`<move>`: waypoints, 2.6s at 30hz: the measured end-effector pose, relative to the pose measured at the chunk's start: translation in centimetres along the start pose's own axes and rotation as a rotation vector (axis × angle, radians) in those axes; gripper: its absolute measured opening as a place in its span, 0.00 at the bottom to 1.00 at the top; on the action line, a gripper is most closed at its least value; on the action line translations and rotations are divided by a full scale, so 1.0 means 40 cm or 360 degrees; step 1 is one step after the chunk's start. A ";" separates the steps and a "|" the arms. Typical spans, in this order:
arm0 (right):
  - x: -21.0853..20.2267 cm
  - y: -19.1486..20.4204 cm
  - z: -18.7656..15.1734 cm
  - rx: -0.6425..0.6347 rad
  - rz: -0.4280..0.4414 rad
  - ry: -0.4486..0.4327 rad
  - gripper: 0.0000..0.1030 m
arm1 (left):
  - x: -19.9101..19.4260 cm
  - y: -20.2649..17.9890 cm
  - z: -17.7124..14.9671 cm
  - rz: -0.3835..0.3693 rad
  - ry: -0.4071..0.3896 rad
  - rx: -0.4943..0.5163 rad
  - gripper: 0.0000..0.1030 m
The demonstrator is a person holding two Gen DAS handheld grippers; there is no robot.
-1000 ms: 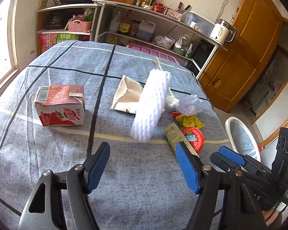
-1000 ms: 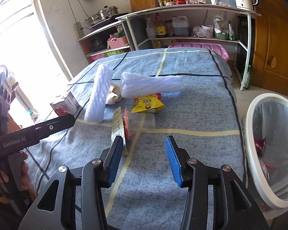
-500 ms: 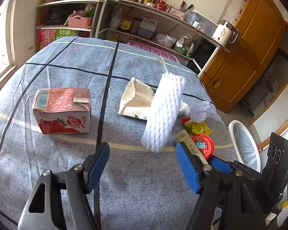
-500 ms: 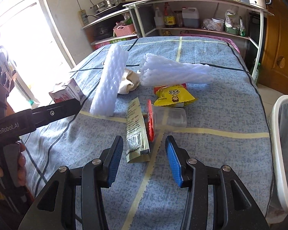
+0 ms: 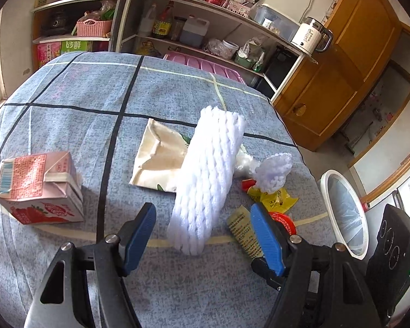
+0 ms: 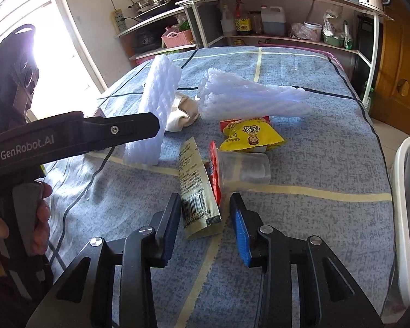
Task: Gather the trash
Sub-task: 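Grasp the white foam net with the left gripper while the right gripper grasps the beige wrapper strip, then carry the foam net and beige wrapper over the white bin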
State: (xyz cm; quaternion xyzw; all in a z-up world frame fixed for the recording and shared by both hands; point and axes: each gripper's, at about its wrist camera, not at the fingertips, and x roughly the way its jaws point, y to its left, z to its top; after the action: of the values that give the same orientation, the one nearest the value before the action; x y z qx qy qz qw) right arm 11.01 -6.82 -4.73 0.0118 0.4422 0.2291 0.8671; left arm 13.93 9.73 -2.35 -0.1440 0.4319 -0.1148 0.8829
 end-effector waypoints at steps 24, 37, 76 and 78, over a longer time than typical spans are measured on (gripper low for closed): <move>-0.021 -0.010 -0.023 0.0020 0.0025 -0.0037 0.21 | 0.024 0.006 0.010 0.0038 -0.0028 -0.0048 0.33; -0.055 -0.014 -0.042 0.0035 0.0075 -0.0073 0.20 | -0.027 -0.007 -0.004 0.0030 -0.0083 -0.0030 0.33; -0.341 -0.228 -0.101 0.0275 -0.0138 -0.0417 0.20 | -0.043 -0.348 -0.044 -0.0144 -0.0075 0.0324 0.33; -0.358 -0.256 -0.107 0.0304 -0.0179 -0.0428 0.20 | -0.027 -0.378 -0.048 -0.0156 -0.0059 0.0352 0.33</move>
State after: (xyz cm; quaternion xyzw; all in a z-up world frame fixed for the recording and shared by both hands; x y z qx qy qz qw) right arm 4.48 -22.60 1.27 0.1000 0.3420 0.1335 0.9248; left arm 10.57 -4.32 2.68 -0.0688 0.3927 -0.2022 0.8945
